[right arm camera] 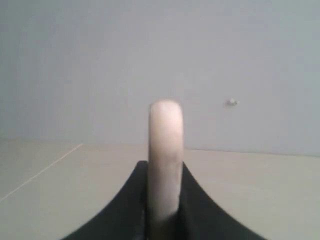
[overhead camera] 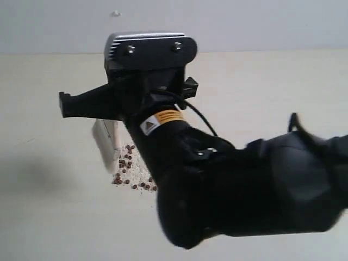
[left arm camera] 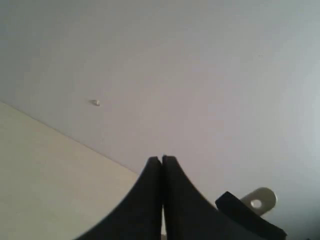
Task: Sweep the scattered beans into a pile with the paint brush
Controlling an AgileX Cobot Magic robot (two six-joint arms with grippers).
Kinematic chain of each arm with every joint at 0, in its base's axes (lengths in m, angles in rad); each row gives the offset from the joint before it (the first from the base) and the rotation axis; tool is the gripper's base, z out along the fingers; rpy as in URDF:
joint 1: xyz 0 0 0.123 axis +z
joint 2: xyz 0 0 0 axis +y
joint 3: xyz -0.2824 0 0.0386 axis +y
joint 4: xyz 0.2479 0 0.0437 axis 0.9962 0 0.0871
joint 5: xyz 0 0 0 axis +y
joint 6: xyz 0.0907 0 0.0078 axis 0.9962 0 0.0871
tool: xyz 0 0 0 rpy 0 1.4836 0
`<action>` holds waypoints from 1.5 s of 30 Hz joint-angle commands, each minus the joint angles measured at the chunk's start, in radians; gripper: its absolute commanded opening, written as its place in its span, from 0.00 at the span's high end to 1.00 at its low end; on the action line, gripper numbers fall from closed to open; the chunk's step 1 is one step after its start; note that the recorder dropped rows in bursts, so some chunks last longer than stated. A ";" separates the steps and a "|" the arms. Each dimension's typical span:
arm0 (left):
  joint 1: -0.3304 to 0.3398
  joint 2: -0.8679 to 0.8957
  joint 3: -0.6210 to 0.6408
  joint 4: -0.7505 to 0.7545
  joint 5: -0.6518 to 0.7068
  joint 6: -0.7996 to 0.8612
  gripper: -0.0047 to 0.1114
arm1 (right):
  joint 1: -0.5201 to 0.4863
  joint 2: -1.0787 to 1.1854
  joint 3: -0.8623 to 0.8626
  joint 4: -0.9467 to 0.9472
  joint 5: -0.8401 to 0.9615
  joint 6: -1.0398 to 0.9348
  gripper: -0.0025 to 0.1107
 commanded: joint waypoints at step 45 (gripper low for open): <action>-0.003 -0.003 0.005 0.005 0.002 -0.001 0.96 | 0.137 0.413 -0.512 0.684 -0.194 -0.623 0.98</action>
